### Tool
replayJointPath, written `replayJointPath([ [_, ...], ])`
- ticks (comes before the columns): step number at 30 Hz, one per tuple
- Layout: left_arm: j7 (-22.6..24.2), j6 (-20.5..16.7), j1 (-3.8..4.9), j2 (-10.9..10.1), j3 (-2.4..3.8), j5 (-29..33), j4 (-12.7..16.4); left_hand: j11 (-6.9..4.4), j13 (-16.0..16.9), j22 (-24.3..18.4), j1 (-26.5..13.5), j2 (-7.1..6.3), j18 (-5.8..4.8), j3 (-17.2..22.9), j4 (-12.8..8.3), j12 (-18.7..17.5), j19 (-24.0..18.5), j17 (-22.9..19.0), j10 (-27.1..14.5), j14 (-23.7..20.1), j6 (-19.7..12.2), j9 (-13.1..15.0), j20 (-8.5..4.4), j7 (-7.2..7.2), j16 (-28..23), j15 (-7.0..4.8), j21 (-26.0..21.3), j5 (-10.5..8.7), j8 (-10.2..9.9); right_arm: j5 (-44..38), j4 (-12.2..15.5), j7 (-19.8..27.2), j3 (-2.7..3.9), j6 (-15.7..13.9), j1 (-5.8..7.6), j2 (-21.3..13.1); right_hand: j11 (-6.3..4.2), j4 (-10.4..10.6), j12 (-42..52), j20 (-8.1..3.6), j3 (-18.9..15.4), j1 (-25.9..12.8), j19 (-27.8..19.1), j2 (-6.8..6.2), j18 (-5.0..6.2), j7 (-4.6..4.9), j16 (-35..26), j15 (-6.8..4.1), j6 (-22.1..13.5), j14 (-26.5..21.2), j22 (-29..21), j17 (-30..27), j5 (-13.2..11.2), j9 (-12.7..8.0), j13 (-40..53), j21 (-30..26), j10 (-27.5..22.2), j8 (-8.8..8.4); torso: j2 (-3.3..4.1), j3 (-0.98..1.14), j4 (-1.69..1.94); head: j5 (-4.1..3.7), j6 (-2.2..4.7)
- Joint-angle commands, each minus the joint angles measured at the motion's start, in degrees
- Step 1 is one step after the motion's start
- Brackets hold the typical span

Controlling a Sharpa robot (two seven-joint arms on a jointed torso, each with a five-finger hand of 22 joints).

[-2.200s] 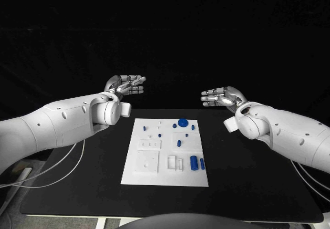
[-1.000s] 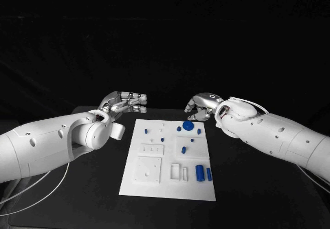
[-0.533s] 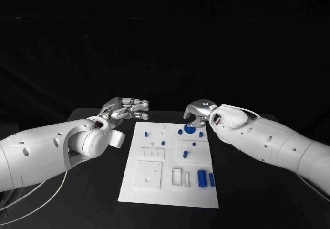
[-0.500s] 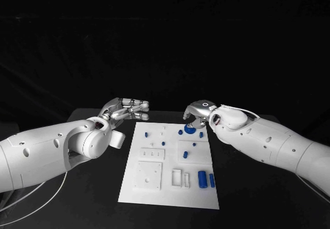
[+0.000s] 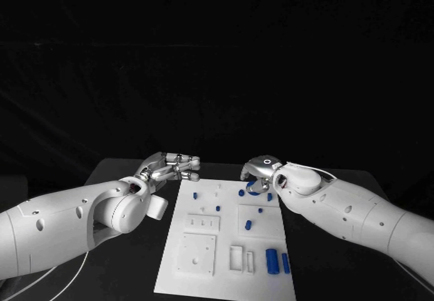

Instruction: Assemble the parts on the task board

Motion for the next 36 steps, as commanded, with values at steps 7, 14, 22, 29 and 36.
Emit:
replayJointPath([
  [7, 0.00, 1.23, 0.25, 0.23, 0.08, -0.37, 0.16, 0.27, 0.08, 0.05, -0.62, -0.17, -0.52, 0.28, -0.20, 0.21, -0.34, 0.06, -0.19, -0.25, -0.15, 0.06, -0.14, 0.23, 0.19, -0.11, 0.05, 0.33, 0.30, -1.42, 0.34, -0.05, 0.02, 2.02, -0.09, 0.09, -0.13, 0.03, 0.05, 0.23, -0.48, 0.68, 2.08, 0.04, 0.84, 0.07, 0.32, -0.07, -0.35, -0.26, 0.19, -0.11, 0.09, -0.02, 0.02, -0.23, -0.10, 0.12, 0.79, -0.16, 0.14, 0.08, 0.80],
  [14, -0.08, 1.33, 0.27, 0.47, 0.07, -0.38, -0.18, 0.31, 0.08, -0.01, -0.74, -0.15, -0.48, 0.25, -0.28, 0.21, -0.52, 0.07, -0.31, -0.33, -0.25, 0.06, -0.10, 0.27, 0.22, -0.08, 0.30, 0.35, 0.30, -1.45, 0.51, -0.02, 0.01, 3.04, -0.53, 0.05, -0.17, -0.01, 0.04, 0.21, -0.47, 0.61, 2.08, 0.05, 0.82, 0.07, 0.34, -0.09, -0.36, -0.27, 0.26, -0.13, 0.18, -0.03, 0.02, -0.27, -0.11, 0.09, 1.27, -0.08, 0.07, 0.02, 0.06],
  [22, -0.07, 1.33, 0.27, 0.49, 0.07, -0.41, 0.02, 0.31, 0.08, -0.01, -0.74, -0.15, -0.48, 0.25, -0.28, 0.21, -0.52, 0.07, -0.31, -0.33, -0.25, 0.06, -0.10, 0.27, 0.22, -0.08, 0.30, 0.35, 0.30, -1.94, -0.74, -0.22, 0.01, 1.92, -0.83, 0.98, -0.04, -0.11, 0.04, 0.24, 0.10, 0.40, 2.11, 0.28, 0.85, 0.17, 0.45, -0.03, -0.22, -0.30, 0.42, -0.14, 0.09, -0.04, 0.01, -0.34, 0.12, 0.08, 1.70, -0.13, 0.64, -0.40, -0.18],
  [29, -0.02, 1.27, 0.44, 0.34, 0.08, -0.62, 0.53, 0.31, 0.08, -0.01, -0.74, -0.15, -0.48, 0.25, -0.28, 0.21, -0.52, 0.07, -0.31, -0.33, -0.25, 0.06, -0.10, 0.27, 0.22, -0.08, 0.30, 0.35, 0.30, -2.49, -2.68, -0.48, 0.01, 1.82, -0.86, 2.06, -0.01, -0.06, 0.03, 0.28, 1.70, 0.23, 2.13, 0.02, 1.00, 0.22, 0.65, 0.00, -0.17, -0.34, 0.73, -0.09, 0.23, -0.03, 0.00, -0.40, -0.06, 0.09, 2.29, -0.41, 0.96, -0.54, -0.07],
  [36, 0.00, 1.37, 0.63, 0.38, 0.08, -0.66, 0.82, 0.29, 0.08, -0.07, -0.70, -0.04, -0.45, 0.31, -0.36, 0.20, -0.58, 0.09, -0.28, -0.31, -0.14, 0.07, -0.10, 0.23, 0.28, -0.10, 0.51, 0.35, 0.31, -2.67, -3.65, -0.73, 0.02, 1.36, -0.86, 2.67, 0.04, -0.07, 0.03, 0.29, 3.51, -0.20, 2.12, -0.08, 1.04, 0.30, 0.79, 0.03, -0.02, -0.39, 1.07, -0.05, 0.03, -0.03, 0.00, -0.36, 0.17, 0.08, 2.85, -0.63, 1.20, -0.68, 0.48],
])
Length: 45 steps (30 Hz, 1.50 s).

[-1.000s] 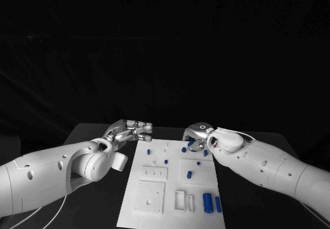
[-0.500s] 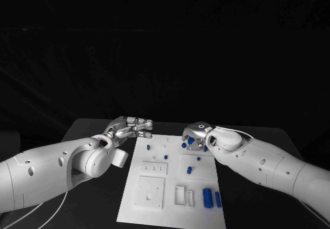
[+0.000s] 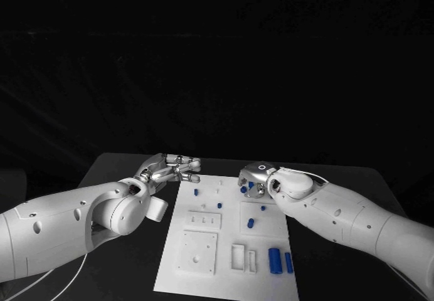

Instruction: Assemble the parts on the task board

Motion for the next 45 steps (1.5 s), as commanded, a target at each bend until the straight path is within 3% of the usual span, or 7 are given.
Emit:
replayJointPath([
  [1, 0.30, 0.98, 0.16, 0.12, 0.07, -0.32, 0.24, 0.08, 0.09, -0.06, -0.47, 0.18, -0.45, 0.16, -0.20, 0.20, -0.38, 0.05, -0.07, -0.30, -0.14, 0.09, 0.10, 0.23, 0.28, -0.10, 0.04, 0.35, 0.31, -1.21, -0.23, -0.44, 0.02, -0.20, -0.02, 0.16, 0.05, -0.02, 0.02, 0.28, 0.74, -0.39, 2.13, 0.08, 1.12, 0.30, 0.33, 0.05, 0.04, -0.42, 0.14, 0.04, -0.03, -0.02, 0.01, -0.12, 0.19, 0.09, 0.42, -0.19, 0.21, -0.13, 0.21],
  [5, 0.27, 1.04, 0.19, 0.05, 0.07, -0.33, 0.30, 0.09, 0.09, -0.09, -0.53, 0.24, -0.46, 0.17, -0.16, 0.21, -0.41, 0.04, -0.09, -0.34, -0.08, 0.09, 0.10, 0.25, 0.27, -0.09, 0.11, 0.34, 0.32, -1.25, -0.48, -0.37, 0.03, -0.05, 0.03, 0.24, 0.45, -0.13, 0.01, 0.33, 4.01, -0.61, 2.01, 0.85, 1.17, 0.64, 0.48, 0.20, 0.04, -0.51, 0.41, 0.11, -1.99, -0.04, 0.00, -0.02, 0.61, 0.08, 0.53, -0.22, 0.23, -0.27, 0.12],
  [8, 0.23, 1.07, 0.23, -0.07, 0.07, -0.33, 0.41, 0.09, 0.09, -0.10, -0.54, 0.24, -0.46, 0.17, -0.15, 0.21, -0.42, 0.04, -0.09, -0.35, -0.08, 0.09, 0.10, 0.25, 0.26, -0.08, 0.11, 0.34, 0.32, -1.26, -0.67, -0.36, 0.03, 0.18, 0.05, 0.30, 0.50, 0.02, -0.03, 0.34, 9.36, -1.85, 1.88, 0.27, 1.25, 0.80, 0.73, 0.19, 0.28, -0.62, 1.05, 0.23, -2.27, -0.01, -0.02, 0.41, 1.06, 0.12, 0.70, -0.17, 0.23, -0.34, 0.09],
  [14, 0.15, 1.18, 0.31, -0.18, 0.07, -0.33, 0.49, 0.09, 0.09, -0.12, -0.58, 0.26, -0.46, 0.16, -0.12, 0.21, -0.46, 0.01, -0.08, -0.40, -0.06, 0.08, 0.12, 0.25, 0.23, -0.06, 0.11, 0.33, 0.32, -1.49, -0.85, -0.48, 0.03, 0.35, 0.06, 0.29, 0.26, 0.29, -0.02, 0.09, 15.24, -2.75, 1.42, -0.11, 1.25, 0.92, 0.89, -0.03, 0.78, -0.70, 2.33, 0.31, -2.75, 0.00, -0.02, 1.04, 2.24, 0.11, 0.78, -0.12, 0.28, -0.35, -0.03],
  [21, 0.02, 1.32, 0.35, -0.28, 0.07, -0.33, 0.54, 0.09, 0.09, -0.12, -0.58, 0.26, -0.46, 0.16, -0.12, 0.21, -0.46, 0.01, -0.08, -0.40, -0.06, 0.08, 0.12, 0.25, 0.23, -0.06, 0.11, 0.33, 0.32, -1.74, -0.91, -0.28, 0.03, -0.46, 0.06, 0.24, -0.01, 0.36, 0.00, -0.15, 18.17, -3.00, 0.76, -0.31, 0.91, 0.98, 0.89, -0.24, 1.71, -0.76, 3.85, 0.37, -2.36, 0.02, -0.01, 1.71, 3.45, 0.13, 0.88, -0.11, 0.17, -0.40, 0.13],
  [29, -0.16, 1.52, 0.37, -0.34, 0.06, -0.33, 0.58, 0.11, 0.09, -0.19, -0.63, 0.25, -0.45, 0.12, -0.04, 0.21, -0.51, -0.03, -0.14, -0.40, -0.09, 0.08, 0.15, 0.28, 0.20, -0.04, 0.16, 0.30, 0.30, -1.83, -0.69, -0.03, 0.03, -0.90, 0.06, 0.27, -0.47, 0.85, 0.01, -0.41, 18.76, -3.49, 0.42, -0.11, 0.75, 0.78, 0.95, -0.55, 3.12, -0.73, 4.99, 0.46, -2.25, 0.06, 0.01, 2.02, 5.14, 0.16, 1.10, -0.14, 0.29, -0.56, 0.30],
  [45, -0.34, 1.58, 0.37, 0.10, 0.05, -0.36, -0.12, 0.14, 0.09, -0.26, -0.57, 0.26, -0.43, 0.09, -0.03, 0.21, -0.52, -0.05, -0.24, -0.39, -0.18, 0.08, 0.16, 0.29, 0.20, -0.04, 0.22, 0.29, 0.31, -1.65, -0.49, -1.13, 0.03, -2.14, 0.06, 0.31, -1.54, 1.71, 0.03, -1.16, 15.16, -3.94, 1.66, 0.96, -0.21, 0.34, 0.82, -1.34, 5.83, -0.68, 5.49, 0.70, -2.87, 0.12, 0.07, 0.63, 8.47, 0.20, 1.29, -0.20, 0.37, -0.46, 0.55],
])
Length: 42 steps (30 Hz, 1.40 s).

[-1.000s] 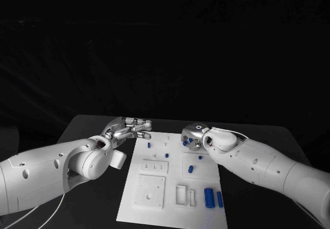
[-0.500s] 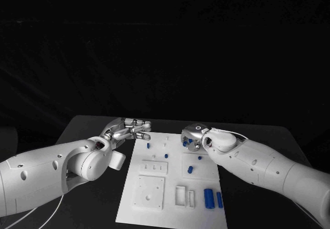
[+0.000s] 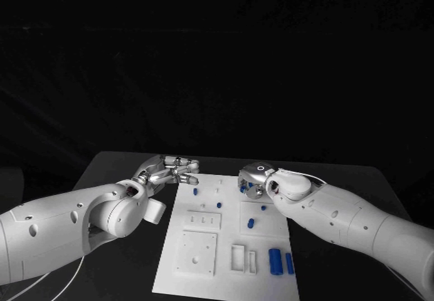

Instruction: Assemble the parts on the task board

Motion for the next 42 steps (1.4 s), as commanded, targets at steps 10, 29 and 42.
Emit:
replayJointPath([
  [10, 0.03, 0.80, 0.12, 0.20, 0.05, -0.18, -0.26, 0.16, 0.09, -0.10, -0.30, 0.03, -0.42, 0.07, -0.06, 0.20, -0.32, -0.04, -0.31, -0.39, -0.21, 0.09, -0.04, 0.31, 0.20, -0.04, 0.27, 0.30, 0.31, -1.16, 1.29, -3.41, 0.16, -4.49, -0.01, 0.01, -0.42, -0.36, 0.04, -0.91, -0.31, 0.19, 1.66, 0.73, -1.15, -0.36, 0.16, -0.76, 1.79, 0.06, 0.67, 0.15, -0.90, 0.13, 0.10, -0.06, 2.06, 0.32, 0.11, -0.01, 0.17, 0.39, 0.74],
  [29, -0.05, 0.49, 0.12, 1.00, 0.06, -0.18, -0.79, 0.15, 0.09, -0.16, -0.09, 0.14, -0.40, 0.37, -0.25, 0.21, -0.33, -0.05, -0.33, -0.34, -0.21, 0.09, -0.09, 0.29, 0.24, -0.07, 0.46, 0.37, 0.31, -3.29, 1.70, -7.52, 1.47, -9.16, 0.23, 3.23, -0.46, 0.21, 0.03, -1.06, -0.27, -0.41, 1.84, 0.51, -1.33, -0.45, 0.27, -0.88, 1.90, 0.05, 1.12, 0.29, -0.14, 0.12, 0.09, -0.32, 2.01, 0.30, 0.28, -0.22, 0.40, 1.13, 1.38],
  [42, -0.20, 0.32, 0.25, 1.66, 0.07, -0.20, -0.64, 0.15, 0.09, -0.16, -0.09, 0.14, -0.40, 0.37, -0.25, 0.21, -0.33, -0.05, -0.33, -0.34, -0.21, 0.09, -0.09, 0.29, 0.24, -0.07, 0.46, 0.37, 0.31, -3.36, 0.40, -7.13, 1.60, -9.47, 0.28, 5.29, -0.42, 0.28, 0.03, -1.02, -0.21, -0.36, 1.85, 0.36, -1.29, -0.42, 0.24, -0.84, 1.82, 0.03, 1.24, 0.31, -0.05, 0.11, 0.09, -0.47, 1.85, 0.29, 0.71, -0.46, 0.95, 1.41, 1.38],
])
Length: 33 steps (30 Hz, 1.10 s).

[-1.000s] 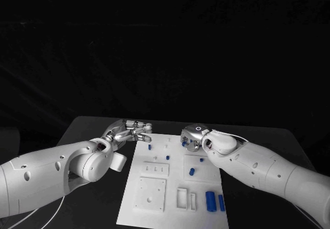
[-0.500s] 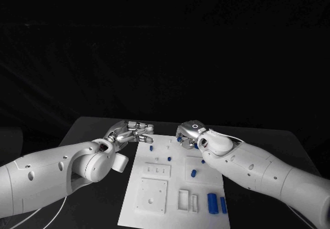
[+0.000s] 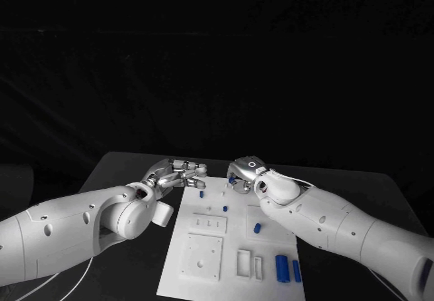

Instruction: Assemble the parts on the task board

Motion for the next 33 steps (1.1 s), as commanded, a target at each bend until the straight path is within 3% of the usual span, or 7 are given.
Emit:
replayJointPath([
  [1, 0.14, 0.31, 0.26, 0.07, 0.05, -0.18, 0.36, 0.15, 0.09, -0.05, -0.09, 0.14, -0.40, 0.17, -0.05, 0.21, -0.34, -0.03, -0.33, -0.34, -0.21, 0.09, -0.09, 0.29, 0.27, -0.07, 0.22, 0.37, 0.31, -1.07, -0.28, -0.18, 0.08, -0.71, 0.01, 0.55, -0.04, 0.25, 0.03, -0.34, 0.07, -0.29, 1.75, -0.18, -0.45, -0.06, 0.24, -0.46, 0.21, 0.04, 0.05, 0.05, 0.18, 0.08, 0.00, -0.24, 0.03, 0.25, 0.21, -0.10, 0.11, 0.29, 0.04],
  [15, 0.07, 0.15, 1.09, 0.09, 0.04, -0.31, 0.98, 0.18, 0.09, -0.09, -0.13, 0.06, -0.40, 0.45, -0.21, 0.20, -0.44, -0.05, -0.43, -0.38, -0.19, 0.10, -0.09, 0.26, 0.27, -0.07, 0.43, 0.39, 0.32, -1.23, -2.36, -0.22, 0.15, -0.42, -0.02, 2.25, 0.02, 0.31, 0.02, -0.33, 0.13, -0.22, 1.81, -0.24, -0.39, -0.03, 0.26, -0.45, 0.13, 0.02, 0.30, 0.11, 0.23, 0.07, -0.01, -0.38, -0.17, 0.24, 0.63, -0.41, 0.38, 0.62, 0.16],
  [28, 0.08, 0.25, 1.41, 0.00, 0.04, -0.41, 1.28, 0.18, 0.09, -0.12, -0.13, -0.06, -0.39, 0.51, -0.26, 0.21, -0.50, -0.06, -0.44, -0.39, -0.20, 0.09, -0.08, 0.27, 0.27, -0.06, 0.52, 0.38, 0.30, -1.54, -3.34, -0.33, 0.14, 0.75, -0.06, 2.53, 0.03, 0.32, 0.03, -0.31, 0.10, -0.28, 1.81, -0.33, -0.41, -0.02, 0.26, -0.45, 0.09, 0.01, 0.44, 0.13, 0.09, 0.08, 0.00, -0.48, -0.21, 0.25, 0.66, -0.35, 0.24, 0.81, 0.30],
  [33, 0.06, 0.30, 1.47, 0.01, 0.04, -0.44, 1.32, 0.18, 0.09, -0.12, -0.13, -0.06, -0.39, 0.51, -0.26, 0.21, -0.50, -0.06, -0.44, -0.39, -0.20, 0.09, -0.08, 0.27, 0.27, -0.06, 0.52, 0.38, 0.30, -1.55, -3.42, -0.33, 0.14, 0.80, -0.08, 2.64, 0.03, 0.35, 0.03, -0.32, -0.01, -0.31, 1.80, -0.33, -0.38, -0.02, 0.24, -0.45, 0.07, 0.01, 0.49, 0.14, 0.07, 0.08, 0.00, -0.54, -0.25, 0.25, 0.75, -0.37, 0.36, 0.77, 0.21],
])
